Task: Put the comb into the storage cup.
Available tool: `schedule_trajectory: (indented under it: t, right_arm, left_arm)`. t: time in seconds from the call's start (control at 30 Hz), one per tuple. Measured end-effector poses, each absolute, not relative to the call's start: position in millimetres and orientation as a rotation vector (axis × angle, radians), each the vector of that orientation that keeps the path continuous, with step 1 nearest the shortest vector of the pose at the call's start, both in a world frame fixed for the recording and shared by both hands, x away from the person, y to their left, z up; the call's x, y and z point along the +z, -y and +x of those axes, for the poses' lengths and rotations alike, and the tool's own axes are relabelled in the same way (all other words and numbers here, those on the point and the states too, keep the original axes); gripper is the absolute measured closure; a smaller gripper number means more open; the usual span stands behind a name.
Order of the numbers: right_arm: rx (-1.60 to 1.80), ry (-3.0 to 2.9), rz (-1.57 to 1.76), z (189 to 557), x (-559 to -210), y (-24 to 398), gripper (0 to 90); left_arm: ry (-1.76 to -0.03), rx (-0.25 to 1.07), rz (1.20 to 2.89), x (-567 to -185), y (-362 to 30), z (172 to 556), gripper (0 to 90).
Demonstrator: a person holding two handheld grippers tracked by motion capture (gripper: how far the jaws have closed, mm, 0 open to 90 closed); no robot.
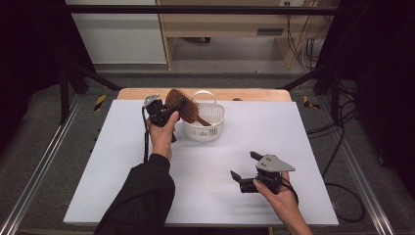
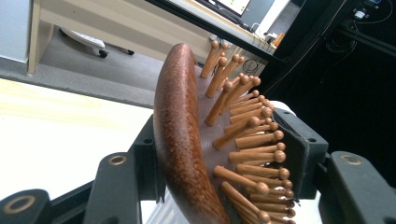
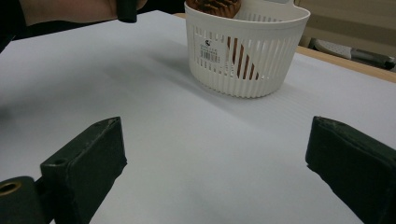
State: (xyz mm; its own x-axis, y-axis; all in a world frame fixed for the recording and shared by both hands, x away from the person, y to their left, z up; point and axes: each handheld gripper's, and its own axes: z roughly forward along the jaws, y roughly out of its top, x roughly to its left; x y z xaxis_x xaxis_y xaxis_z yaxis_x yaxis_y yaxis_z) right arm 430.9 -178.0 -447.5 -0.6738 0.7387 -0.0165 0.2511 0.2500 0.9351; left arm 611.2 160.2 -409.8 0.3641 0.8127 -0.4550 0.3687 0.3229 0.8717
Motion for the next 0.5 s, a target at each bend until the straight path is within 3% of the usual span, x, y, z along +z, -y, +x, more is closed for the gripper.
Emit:
schedule_trajectory:
  t: [0.5]
  right_arm:
    - [1.419,-2.07,0.899,430.8,-447.5,178.0,5.1]
  left_arm:
    - [-1.239,0.413,1.268,-410.6,-160.0,612.0,42.9]
